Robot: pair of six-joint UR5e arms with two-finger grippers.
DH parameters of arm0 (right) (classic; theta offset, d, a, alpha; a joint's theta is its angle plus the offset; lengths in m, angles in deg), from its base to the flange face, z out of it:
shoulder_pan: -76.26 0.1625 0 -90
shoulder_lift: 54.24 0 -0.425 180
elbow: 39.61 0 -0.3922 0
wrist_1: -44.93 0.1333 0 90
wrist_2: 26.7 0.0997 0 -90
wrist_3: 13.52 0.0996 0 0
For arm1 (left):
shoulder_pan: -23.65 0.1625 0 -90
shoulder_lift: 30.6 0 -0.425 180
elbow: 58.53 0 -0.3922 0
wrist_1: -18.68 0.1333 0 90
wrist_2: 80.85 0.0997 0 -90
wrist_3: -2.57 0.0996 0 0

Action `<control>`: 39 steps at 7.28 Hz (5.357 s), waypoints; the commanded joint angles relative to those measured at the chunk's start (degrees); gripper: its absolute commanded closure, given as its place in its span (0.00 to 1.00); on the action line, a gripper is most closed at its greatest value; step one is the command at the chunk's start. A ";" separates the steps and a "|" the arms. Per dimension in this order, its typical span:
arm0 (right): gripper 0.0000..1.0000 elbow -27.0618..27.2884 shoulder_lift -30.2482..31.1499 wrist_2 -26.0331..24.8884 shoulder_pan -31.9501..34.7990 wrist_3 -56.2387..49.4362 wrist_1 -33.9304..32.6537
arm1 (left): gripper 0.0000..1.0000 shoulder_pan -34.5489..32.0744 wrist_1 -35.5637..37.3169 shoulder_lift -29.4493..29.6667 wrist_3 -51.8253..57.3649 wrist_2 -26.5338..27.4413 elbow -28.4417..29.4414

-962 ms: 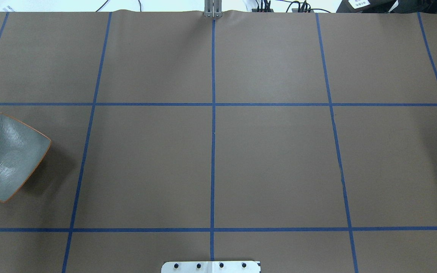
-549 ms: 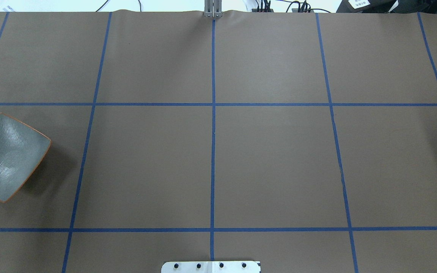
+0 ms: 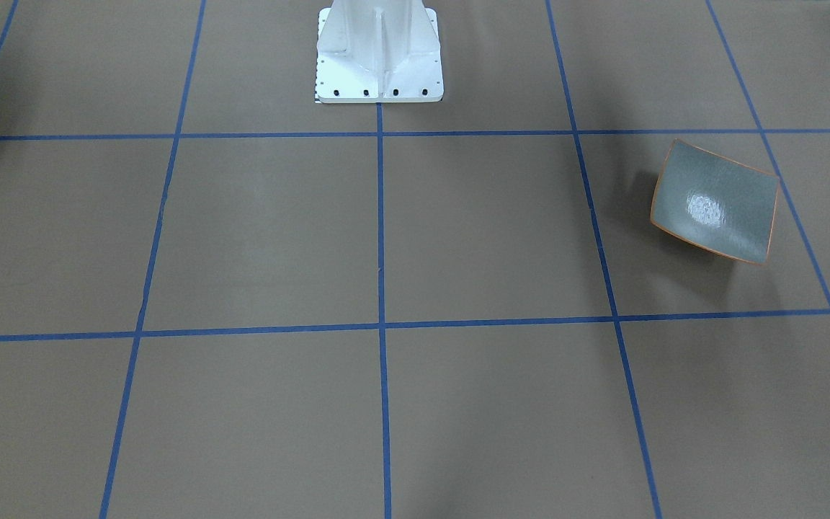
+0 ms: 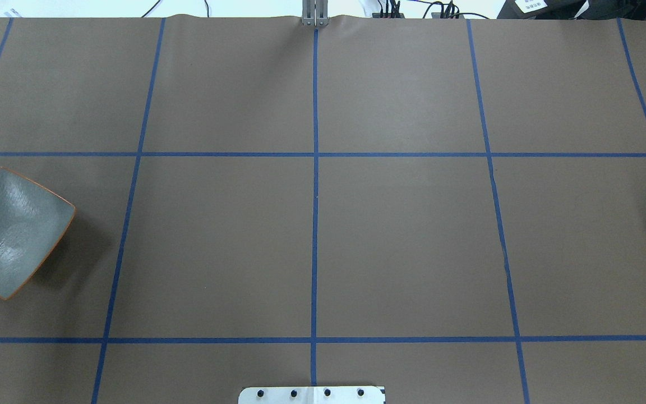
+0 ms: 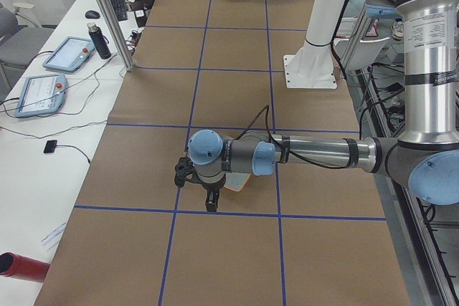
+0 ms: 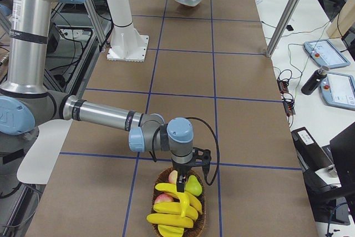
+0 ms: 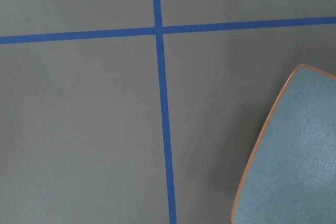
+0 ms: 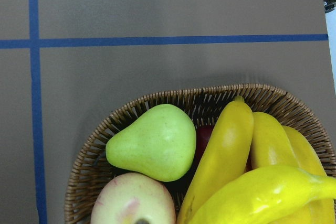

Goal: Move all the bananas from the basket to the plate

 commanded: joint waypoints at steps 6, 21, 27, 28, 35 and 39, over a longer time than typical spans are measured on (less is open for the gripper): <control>0.18 -1.72 1.24 -13.51 -7.30 1.22 0.21 | 0.00 0.00 -0.95 0.13 -0.05 0.00 -0.17; 1.00 5.05 -19.73 -7.55 -18.07 25.02 -0.32 | 0.00 0.18 -35.61 4.76 -0.48 0.61 1.14; 1.00 11.01 -35.48 -7.29 -32.17 69.86 0.30 | 0.00 22.80 -52.00 21.80 -43.56 -0.26 3.43; 1.00 12.33 -37.15 -7.29 -33.93 76.39 0.30 | 0.00 27.12 -52.28 25.49 -47.82 -0.09 3.43; 1.00 13.13 -52.27 -7.99 -47.20 97.64 0.03 | 0.00 39.45 -52.37 36.87 -62.09 1.14 1.77; 1.00 13.13 -55.80 -13.09 -51.87 99.22 0.03 | 0.00 41.92 -52.37 36.87 -62.62 0.79 0.18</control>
